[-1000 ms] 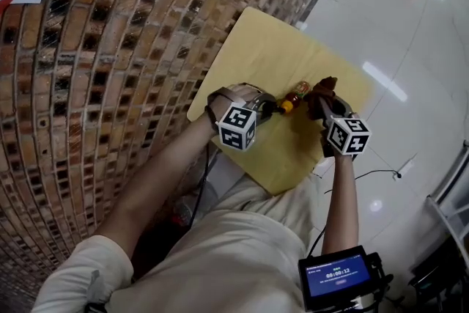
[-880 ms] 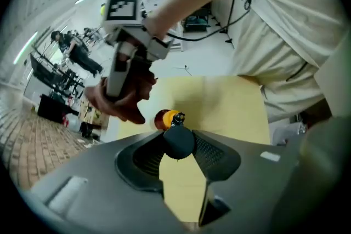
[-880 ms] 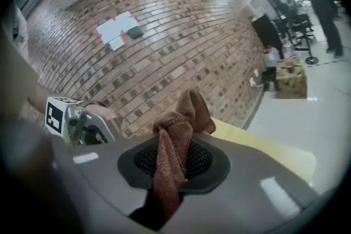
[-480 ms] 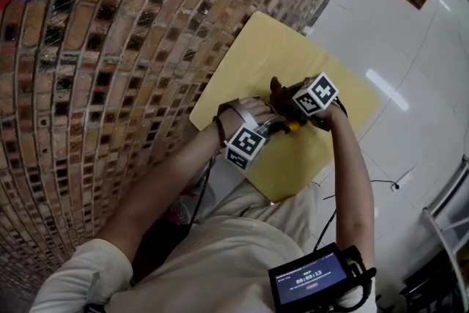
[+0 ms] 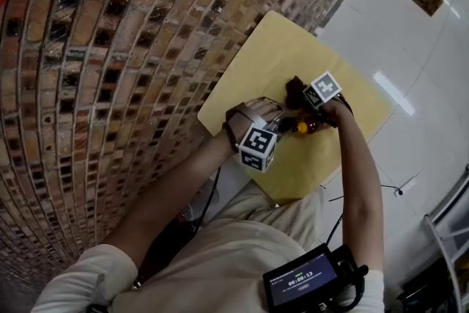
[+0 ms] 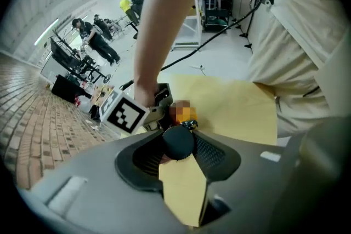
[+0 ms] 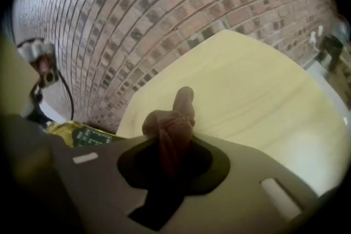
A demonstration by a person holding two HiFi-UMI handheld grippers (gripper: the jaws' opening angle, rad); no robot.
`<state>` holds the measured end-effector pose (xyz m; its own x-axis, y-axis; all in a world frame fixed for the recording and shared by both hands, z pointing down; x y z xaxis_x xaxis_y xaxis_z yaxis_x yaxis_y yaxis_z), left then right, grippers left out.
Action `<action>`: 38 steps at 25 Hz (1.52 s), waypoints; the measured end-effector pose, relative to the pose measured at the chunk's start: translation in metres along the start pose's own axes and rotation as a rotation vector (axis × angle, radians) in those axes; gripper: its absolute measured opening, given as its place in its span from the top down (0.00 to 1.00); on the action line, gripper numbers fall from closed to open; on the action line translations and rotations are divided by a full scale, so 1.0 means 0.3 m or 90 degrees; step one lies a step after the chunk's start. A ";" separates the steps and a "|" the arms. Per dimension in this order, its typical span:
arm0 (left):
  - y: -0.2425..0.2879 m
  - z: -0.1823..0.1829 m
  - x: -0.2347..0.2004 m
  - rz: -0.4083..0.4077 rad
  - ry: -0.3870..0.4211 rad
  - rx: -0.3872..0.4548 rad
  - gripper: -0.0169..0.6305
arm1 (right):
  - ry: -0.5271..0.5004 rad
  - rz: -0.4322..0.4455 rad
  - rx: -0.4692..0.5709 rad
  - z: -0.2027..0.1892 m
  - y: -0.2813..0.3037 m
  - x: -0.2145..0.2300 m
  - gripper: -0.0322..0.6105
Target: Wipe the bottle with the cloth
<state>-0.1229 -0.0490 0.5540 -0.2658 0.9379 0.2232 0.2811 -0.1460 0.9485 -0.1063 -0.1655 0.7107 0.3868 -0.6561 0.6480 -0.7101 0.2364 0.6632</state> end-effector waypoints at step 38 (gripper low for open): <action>0.016 -0.034 -0.161 0.114 -0.222 0.015 0.64 | 0.347 -0.267 0.572 -0.494 -0.353 -0.065 0.84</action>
<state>-0.1180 -0.0982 0.5501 0.1174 0.9495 0.2910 0.3165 -0.3136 0.8953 0.0485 -0.0715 0.6833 0.7425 -0.1102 0.6607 -0.5444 -0.6740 0.4994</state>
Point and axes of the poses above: the fingertips, and each gripper's own axes: y forward along the fingers, x to its right, z out of its top, the point moved 6 cm from there along -y, backward along the fingers, and after that the axes turned 1 degree about y, right-handed, at the moved point
